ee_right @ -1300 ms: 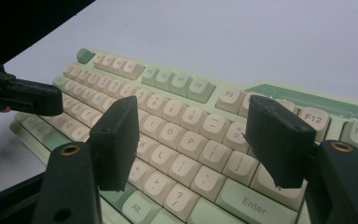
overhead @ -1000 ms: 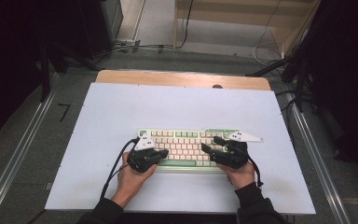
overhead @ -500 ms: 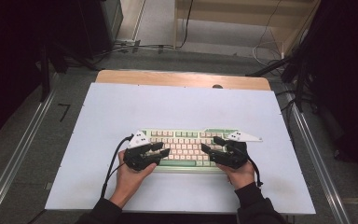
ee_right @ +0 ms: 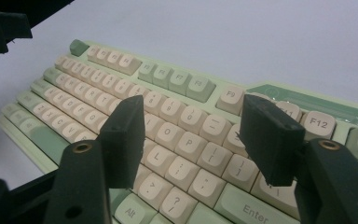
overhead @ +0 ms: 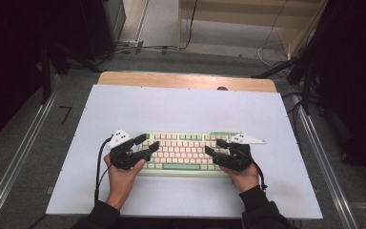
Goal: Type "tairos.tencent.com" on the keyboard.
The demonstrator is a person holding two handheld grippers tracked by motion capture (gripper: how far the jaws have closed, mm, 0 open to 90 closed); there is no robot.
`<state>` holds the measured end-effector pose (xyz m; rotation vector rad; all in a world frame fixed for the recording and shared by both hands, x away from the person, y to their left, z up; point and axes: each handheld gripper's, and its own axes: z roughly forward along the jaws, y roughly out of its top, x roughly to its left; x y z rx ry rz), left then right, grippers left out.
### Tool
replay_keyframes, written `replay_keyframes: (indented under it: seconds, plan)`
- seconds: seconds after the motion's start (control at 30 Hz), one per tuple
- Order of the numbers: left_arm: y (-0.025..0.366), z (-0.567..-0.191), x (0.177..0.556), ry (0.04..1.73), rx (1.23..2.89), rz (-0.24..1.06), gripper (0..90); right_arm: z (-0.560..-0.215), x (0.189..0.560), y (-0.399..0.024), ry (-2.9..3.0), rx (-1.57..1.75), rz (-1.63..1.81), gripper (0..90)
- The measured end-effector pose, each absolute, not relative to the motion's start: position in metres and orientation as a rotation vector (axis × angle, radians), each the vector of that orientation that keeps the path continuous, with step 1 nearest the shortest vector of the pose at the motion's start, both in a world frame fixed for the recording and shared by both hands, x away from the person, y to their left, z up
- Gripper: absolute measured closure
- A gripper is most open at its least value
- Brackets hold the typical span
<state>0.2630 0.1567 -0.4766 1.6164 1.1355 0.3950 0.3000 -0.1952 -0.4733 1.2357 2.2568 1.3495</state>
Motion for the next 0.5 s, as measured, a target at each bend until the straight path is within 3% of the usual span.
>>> replay_keyframes:
  seconds: [0.27,0.5]
  plan:
    - [0.1611,-0.4777,0.2614,1.148,1.613,0.397,37.1,-0.4708,0.3018,-0.1907,2.264,1.214,1.369,56.5]
    - [0.1624,-0.4787,0.2611,1.160,1.609,0.397,37.3,-0.4718,0.3053,-0.1872,2.289,1.210,1.376,64.7]
